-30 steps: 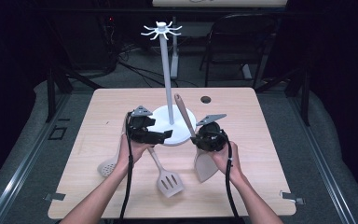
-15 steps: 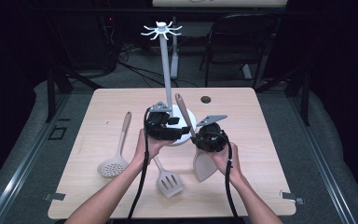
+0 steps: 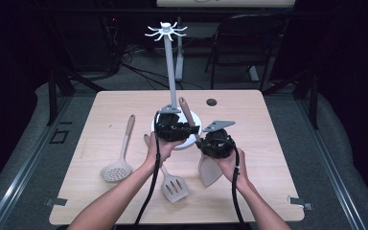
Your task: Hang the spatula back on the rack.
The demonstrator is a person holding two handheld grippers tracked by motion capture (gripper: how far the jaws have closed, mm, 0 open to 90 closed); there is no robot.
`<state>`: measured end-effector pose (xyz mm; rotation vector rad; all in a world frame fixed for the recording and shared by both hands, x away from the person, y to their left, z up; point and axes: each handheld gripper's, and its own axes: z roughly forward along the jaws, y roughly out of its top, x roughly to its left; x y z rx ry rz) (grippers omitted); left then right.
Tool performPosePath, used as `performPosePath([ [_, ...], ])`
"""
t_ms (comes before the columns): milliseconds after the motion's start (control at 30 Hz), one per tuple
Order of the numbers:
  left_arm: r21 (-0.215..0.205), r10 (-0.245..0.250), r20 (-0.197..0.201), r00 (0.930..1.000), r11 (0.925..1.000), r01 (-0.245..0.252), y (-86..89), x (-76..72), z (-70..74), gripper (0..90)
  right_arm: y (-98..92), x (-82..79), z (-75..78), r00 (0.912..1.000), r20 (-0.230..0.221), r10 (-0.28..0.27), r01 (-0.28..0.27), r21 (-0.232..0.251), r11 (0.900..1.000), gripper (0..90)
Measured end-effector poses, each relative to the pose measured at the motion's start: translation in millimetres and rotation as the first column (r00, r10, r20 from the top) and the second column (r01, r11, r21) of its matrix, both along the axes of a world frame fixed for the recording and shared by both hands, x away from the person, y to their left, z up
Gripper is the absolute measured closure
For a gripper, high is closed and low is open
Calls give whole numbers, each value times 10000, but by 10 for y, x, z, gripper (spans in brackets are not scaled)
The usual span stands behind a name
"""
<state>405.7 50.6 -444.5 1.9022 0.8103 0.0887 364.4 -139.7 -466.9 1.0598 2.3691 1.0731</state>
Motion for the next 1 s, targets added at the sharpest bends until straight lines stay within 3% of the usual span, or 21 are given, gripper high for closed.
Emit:
performPosePath([
  [100,-142,7,-73,10000,9999,-8,19,12,1,702,-22,-27,-17,9999,152,53,-50,-179,9998,747],
  [200,-241,47,-162,9999,9997,-51,64,27,17,710,-77,-39,-121,9993,-346,109,-125,-459,9989,705],
  [367,-233,-1,-166,9999,9997,-3,82,22,38,713,-47,-24,-216,9978,-640,175,-219,-695,9973,721],
  [833,-509,-128,96,9999,9986,132,64,-17,35,658,-5,-36,-188,9992,-410,7,-28,-509,9987,766],
  [933,-770,-175,224,9996,9968,191,38,-38,27,720,1,-54,-157,9998,-195,-87,80,-400,9992,771],
  [1000,-722,-294,232,9993,9969,310,9,-48,13,729,2,-68,-138,9999,64,-133,135,-266,9996,773],
])
